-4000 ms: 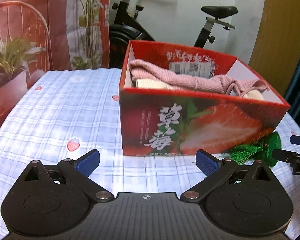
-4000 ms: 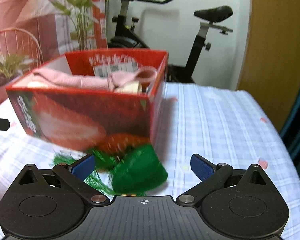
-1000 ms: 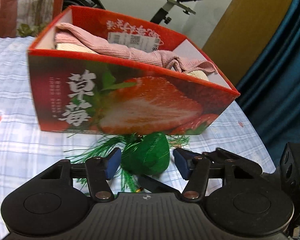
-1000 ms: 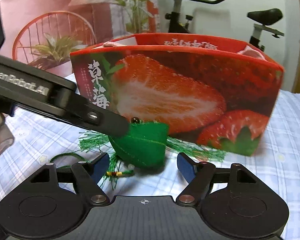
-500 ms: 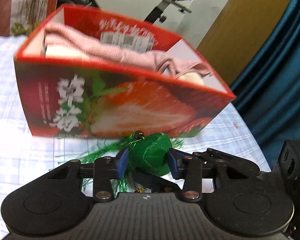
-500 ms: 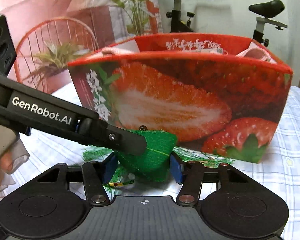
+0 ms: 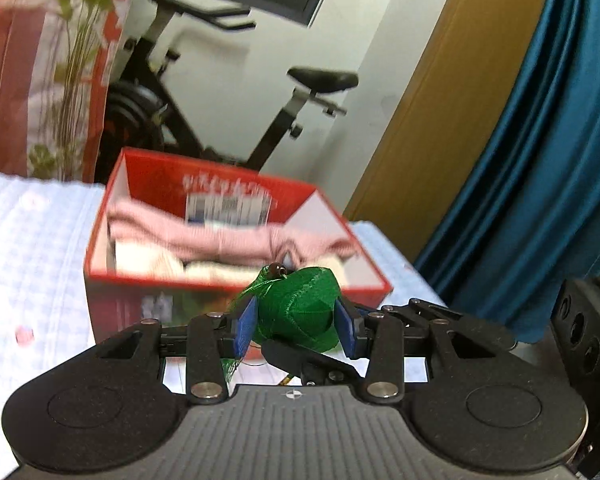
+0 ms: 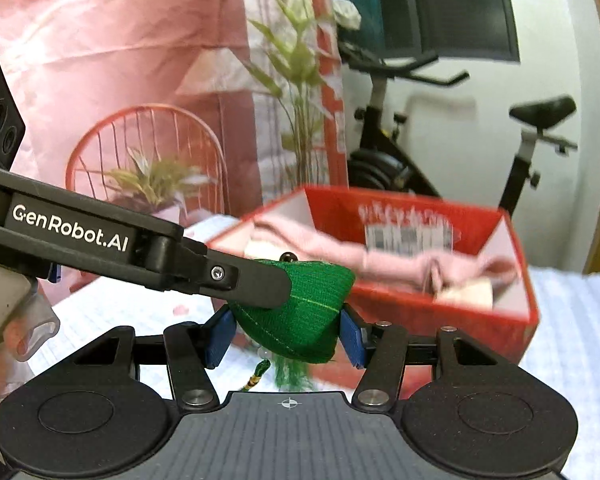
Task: Organize soft objects
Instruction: 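Lift the green pouch with the left gripper and lower it into the box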
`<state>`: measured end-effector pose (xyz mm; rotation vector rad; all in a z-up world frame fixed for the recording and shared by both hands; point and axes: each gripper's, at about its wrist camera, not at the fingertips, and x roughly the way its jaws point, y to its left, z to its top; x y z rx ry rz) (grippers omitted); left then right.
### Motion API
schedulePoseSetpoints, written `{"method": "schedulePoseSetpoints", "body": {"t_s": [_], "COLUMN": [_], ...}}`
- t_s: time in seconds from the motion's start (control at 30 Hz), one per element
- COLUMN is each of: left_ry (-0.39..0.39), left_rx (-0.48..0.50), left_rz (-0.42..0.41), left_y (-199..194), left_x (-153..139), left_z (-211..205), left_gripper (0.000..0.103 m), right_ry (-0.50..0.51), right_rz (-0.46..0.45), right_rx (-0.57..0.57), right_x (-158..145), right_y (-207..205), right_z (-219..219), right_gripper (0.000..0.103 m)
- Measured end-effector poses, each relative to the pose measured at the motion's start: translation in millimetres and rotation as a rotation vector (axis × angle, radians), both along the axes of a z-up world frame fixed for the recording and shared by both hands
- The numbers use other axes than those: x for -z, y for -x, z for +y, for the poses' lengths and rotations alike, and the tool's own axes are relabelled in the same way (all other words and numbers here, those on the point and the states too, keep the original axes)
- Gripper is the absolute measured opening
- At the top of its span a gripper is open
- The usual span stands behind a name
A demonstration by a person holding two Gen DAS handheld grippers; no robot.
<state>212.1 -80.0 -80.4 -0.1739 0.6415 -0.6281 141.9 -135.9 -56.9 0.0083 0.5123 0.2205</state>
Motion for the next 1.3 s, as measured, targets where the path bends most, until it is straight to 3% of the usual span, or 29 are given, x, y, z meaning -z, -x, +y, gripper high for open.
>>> {"method": "schedulePoseSetpoints", "body": {"t_s": [0.27, 0.4, 0.53, 0.73, 0.93, 1.2, 1.3], "left_ry": [0.112, 0.117, 0.088, 0.059, 0.017, -0.067, -0.109], "left_rx": [-0.020, -0.023, -0.032, -0.021, 0.007, -0.016, -0.054], "left_rz": [-0.080, -0.135, -0.170, -0.109, -0.031, 0.017, 0.024], "left_y": [-30, -47, -59, -84, -108, -129, -131], "left_x": [-48, -64, -63, -36, 4, 30, 32], "left_z": [6, 0, -7, -16, -34, -37, -32], "left_gripper": [0.044, 0.044, 0.044, 0.044, 0.045, 0.045, 0.053], "right_ry": [0.023, 0.087, 0.118, 0.123, 0.085, 0.038, 0.034], "right_rz": [-0.102, -0.154, -0.183, -0.140, -0.042, 0.102, 0.147], "right_rx": [-0.030, -0.048, -0.056, -0.043, 0.005, 0.104, 0.138], "right_x": [-64, -90, -97, -67, -18, 29, 41], "right_y": [-38, -63, -84, -107, -118, -133, -132], "right_z": [-5, -8, -10, -22, -46, -69, -75], "right_gripper": [0.052, 0.052, 0.052, 0.052, 0.052, 0.052, 0.055]}}
